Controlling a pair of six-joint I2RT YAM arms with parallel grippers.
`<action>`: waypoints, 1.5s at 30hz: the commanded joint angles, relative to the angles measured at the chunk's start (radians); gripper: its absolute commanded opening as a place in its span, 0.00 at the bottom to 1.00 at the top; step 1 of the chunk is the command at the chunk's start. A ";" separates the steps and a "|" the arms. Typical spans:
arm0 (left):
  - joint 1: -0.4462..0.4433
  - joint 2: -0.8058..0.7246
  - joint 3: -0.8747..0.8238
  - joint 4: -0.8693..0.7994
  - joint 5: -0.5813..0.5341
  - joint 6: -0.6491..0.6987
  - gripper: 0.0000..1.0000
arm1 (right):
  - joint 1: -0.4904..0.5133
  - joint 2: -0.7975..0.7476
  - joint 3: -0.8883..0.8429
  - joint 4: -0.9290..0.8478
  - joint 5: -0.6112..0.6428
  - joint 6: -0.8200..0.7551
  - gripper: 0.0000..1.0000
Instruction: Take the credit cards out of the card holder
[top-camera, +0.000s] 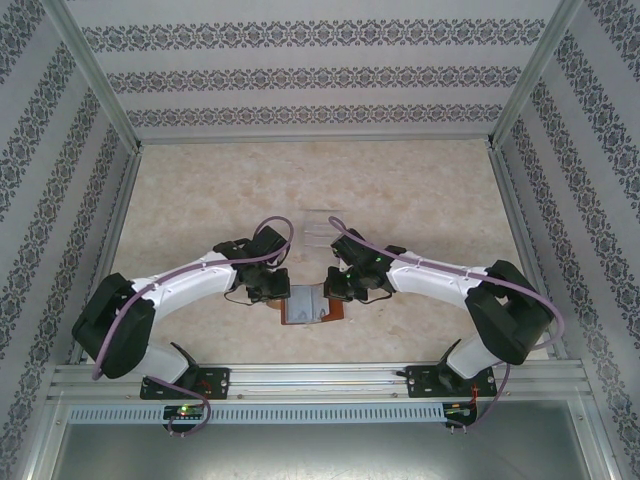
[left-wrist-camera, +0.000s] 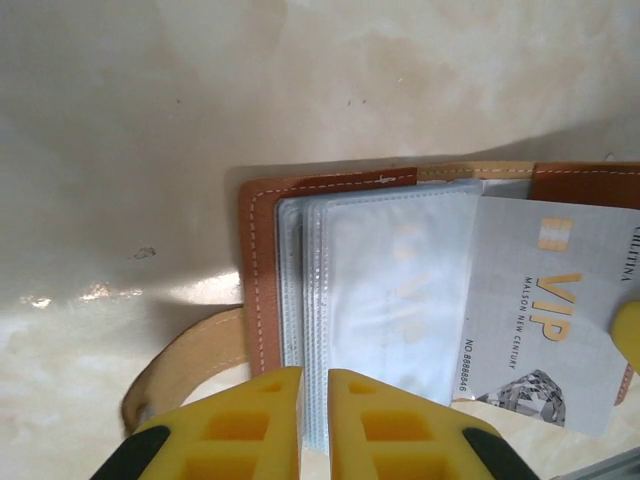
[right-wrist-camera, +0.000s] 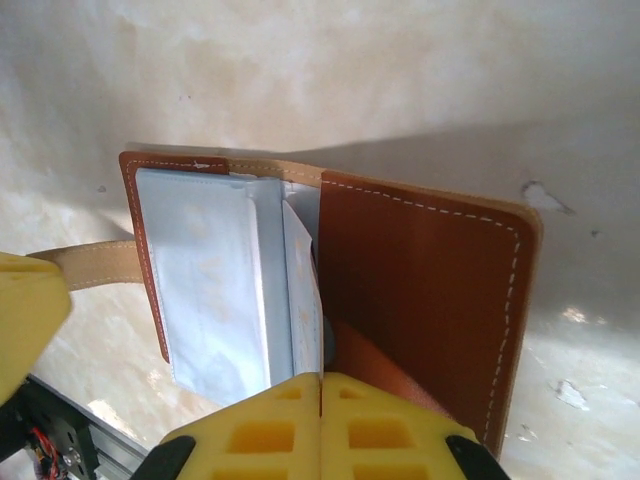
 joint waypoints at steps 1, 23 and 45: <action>-0.013 -0.030 0.035 -0.057 -0.039 0.027 0.14 | 0.009 -0.025 0.029 -0.080 0.053 -0.024 0.06; 0.070 -0.093 -0.006 -0.066 -0.017 0.075 0.13 | 0.000 -0.044 0.246 -0.323 0.073 -0.521 0.00; 0.181 -0.150 -0.084 -0.061 0.034 0.113 0.14 | -0.066 0.228 0.720 -0.766 0.136 -1.549 0.00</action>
